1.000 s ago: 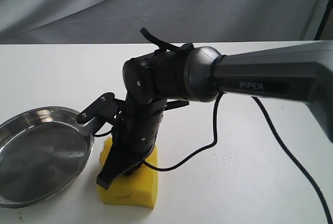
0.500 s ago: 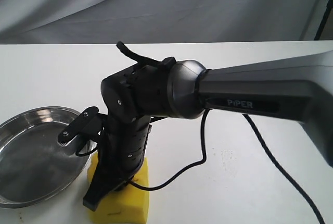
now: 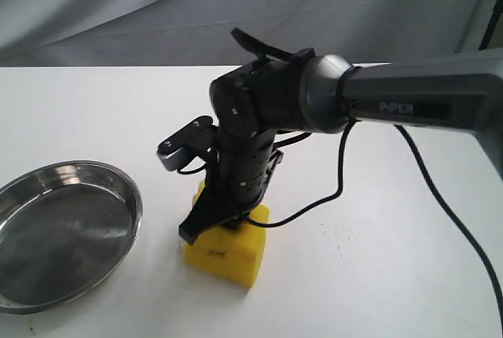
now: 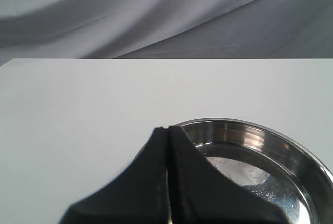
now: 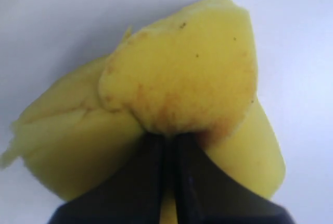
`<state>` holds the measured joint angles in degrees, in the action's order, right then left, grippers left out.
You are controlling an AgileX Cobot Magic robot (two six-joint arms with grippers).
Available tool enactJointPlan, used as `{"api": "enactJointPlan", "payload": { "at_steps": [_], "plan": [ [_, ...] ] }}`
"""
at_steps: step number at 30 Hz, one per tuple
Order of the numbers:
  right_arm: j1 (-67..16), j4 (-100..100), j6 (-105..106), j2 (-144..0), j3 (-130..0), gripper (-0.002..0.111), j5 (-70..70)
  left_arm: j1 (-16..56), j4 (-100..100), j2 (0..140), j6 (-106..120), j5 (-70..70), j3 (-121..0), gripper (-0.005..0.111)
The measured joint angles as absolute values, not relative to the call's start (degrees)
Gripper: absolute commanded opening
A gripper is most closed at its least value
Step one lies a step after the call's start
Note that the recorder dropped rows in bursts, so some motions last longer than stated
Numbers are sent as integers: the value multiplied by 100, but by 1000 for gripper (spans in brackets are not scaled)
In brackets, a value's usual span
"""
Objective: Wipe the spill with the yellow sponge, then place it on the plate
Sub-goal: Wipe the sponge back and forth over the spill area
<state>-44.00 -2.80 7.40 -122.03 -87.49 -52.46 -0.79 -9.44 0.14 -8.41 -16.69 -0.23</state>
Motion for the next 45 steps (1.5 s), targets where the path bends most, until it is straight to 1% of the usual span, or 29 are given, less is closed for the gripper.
{"api": "enactJointPlan", "payload": {
  "at_steps": [7, 16, 22, 25, 29, 32, 35, 45],
  "plan": [
    [-3879, -185, 707, -12203, -8749, 0, -5146, -79, -944, 14, -841, -1669, -23, 0],
    [-3923, -374, 1011, -12214, -8749, 0, -5108, -79, -944, 14, -841, -1669, -23, 0],
    [-4400, -855, 1592, -12220, -8749, 0, -5065, -79, -944, 14, -841, -1669, -23, 0],
    [-5080, -1088, 1733, -12229, -8749, 0, -5065, -79, -944, 14, -841, -1669, -23, 0],
    [-5707, -1138, 1759, -12229, -8749, 0, -5160, -79, -944, 14, -841, -1669, -23, 0],
    [-5805, -999, 1743, -12229, -8749, 0, -5182, -79, -944, 14, -841, -1669, -23, 0],
    [-5705, -746, 1499, -12229, -8749, 0, -5204, -79, -944, 14, -841, -1669, -23, 0],
    [-4521, -704, 1354, -12229, -8749, 0, -5255, -79, -944, 14, -841, -1669, -23, 0]
  ]
}}
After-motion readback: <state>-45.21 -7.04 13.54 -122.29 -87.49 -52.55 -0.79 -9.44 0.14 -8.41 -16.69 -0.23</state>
